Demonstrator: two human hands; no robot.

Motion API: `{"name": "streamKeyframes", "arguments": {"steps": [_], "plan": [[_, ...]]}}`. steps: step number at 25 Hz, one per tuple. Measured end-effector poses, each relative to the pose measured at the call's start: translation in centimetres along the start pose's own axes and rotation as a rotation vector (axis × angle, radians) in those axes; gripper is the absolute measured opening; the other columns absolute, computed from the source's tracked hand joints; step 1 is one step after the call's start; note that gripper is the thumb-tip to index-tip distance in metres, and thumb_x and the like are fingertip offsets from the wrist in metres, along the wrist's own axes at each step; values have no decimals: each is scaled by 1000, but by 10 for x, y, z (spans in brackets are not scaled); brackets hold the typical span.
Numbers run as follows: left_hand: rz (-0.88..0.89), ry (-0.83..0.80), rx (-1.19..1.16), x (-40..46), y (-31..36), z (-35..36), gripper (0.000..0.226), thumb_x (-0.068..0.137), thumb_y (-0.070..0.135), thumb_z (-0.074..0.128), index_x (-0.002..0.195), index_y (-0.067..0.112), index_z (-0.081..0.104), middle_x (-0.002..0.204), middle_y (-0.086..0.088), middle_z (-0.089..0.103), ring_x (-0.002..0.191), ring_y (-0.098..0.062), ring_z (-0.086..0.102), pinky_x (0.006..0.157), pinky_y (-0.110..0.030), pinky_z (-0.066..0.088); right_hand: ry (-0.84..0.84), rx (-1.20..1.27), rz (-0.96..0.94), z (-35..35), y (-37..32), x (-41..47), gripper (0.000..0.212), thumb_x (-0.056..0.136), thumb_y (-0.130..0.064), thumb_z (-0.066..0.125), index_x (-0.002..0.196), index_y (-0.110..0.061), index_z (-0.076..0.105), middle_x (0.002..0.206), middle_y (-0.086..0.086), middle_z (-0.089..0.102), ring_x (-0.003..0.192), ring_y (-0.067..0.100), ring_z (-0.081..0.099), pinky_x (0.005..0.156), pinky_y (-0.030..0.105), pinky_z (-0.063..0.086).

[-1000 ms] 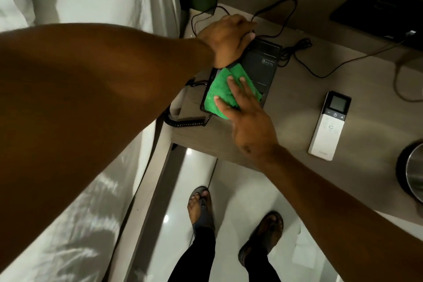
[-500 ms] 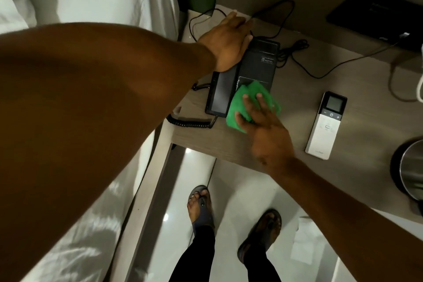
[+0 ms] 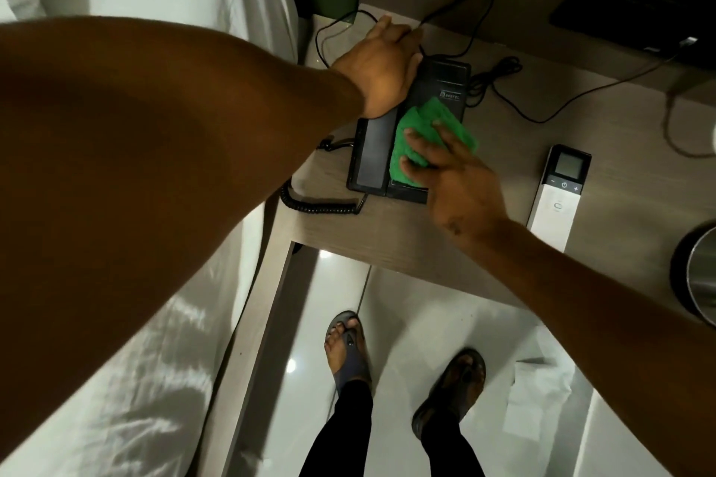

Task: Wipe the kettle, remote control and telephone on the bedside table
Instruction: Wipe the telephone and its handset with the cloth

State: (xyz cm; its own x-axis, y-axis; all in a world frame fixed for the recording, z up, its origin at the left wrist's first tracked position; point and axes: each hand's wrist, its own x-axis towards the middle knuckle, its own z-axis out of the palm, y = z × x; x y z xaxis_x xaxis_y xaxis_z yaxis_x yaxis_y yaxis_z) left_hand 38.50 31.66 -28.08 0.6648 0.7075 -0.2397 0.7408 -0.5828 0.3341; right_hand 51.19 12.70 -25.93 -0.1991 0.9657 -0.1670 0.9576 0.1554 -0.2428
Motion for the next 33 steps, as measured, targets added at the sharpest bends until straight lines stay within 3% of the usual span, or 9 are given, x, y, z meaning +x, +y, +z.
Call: {"name": "streamKeyframes", "arguments": {"steps": [3,7,12,15,18,22,26,28,33], "plan": [[24,24,33,-2,4,-1,57,101,33,24,148,2,34,147,-21,44,142,-42,31,123,-45,16,-51,-67,-101,-8,-2,-3,52,76,1,68,122,-22,61,149,5,42,136,42,33,90,62,48],[13,-6,42,0,3,-1,63,98,39,18,149,3,32,149,-20,43,144,-42,30,122,-47,21,-259,-102,-88,-26,14,16,52,90,-9,52,135,-35,45,159,-8,16,146,26,8,108,52,37],[1,-11,10,-3,6,-4,58,101,35,24,150,5,29,153,-19,38,147,-39,23,123,-43,18,69,29,9,22,-20,-33,55,71,1,61,120,-23,62,145,6,47,135,43,34,90,61,50],[3,-10,-16,-4,6,-5,56,102,34,26,150,6,29,154,-19,37,148,-38,21,123,-43,18,15,-33,-113,44,-36,-72,58,69,-8,51,124,-22,58,145,10,46,134,46,32,96,67,41],[9,-20,-25,-4,5,-5,57,101,36,25,150,8,29,154,-19,36,148,-39,21,122,-45,20,-22,58,65,55,-69,-73,53,72,-9,48,123,-21,60,143,10,49,133,45,36,94,64,45],[7,-25,-12,-5,7,-7,54,102,34,25,150,8,28,155,-18,36,149,-37,19,123,-42,18,-35,118,105,55,-92,-58,52,69,-4,48,115,-20,65,137,10,56,127,46,45,78,60,55],[6,-24,-13,-7,7,-8,54,103,33,26,151,9,28,155,-18,35,149,-37,18,122,-41,17,4,325,369,35,-54,-90,63,69,8,65,124,-23,59,148,4,42,134,41,37,82,58,55],[3,-18,-12,-7,7,-7,53,103,33,26,151,8,28,155,-19,34,149,-37,18,122,-40,16,131,394,431,17,-40,-93,66,70,10,64,127,-24,56,150,4,38,136,39,35,86,55,55],[3,-22,-10,-5,6,-6,54,103,33,26,151,8,28,155,-19,35,149,-38,19,122,-41,17,242,330,454,-19,-12,27,65,80,11,55,132,-27,50,155,5,30,143,37,20,96,58,48]]}}
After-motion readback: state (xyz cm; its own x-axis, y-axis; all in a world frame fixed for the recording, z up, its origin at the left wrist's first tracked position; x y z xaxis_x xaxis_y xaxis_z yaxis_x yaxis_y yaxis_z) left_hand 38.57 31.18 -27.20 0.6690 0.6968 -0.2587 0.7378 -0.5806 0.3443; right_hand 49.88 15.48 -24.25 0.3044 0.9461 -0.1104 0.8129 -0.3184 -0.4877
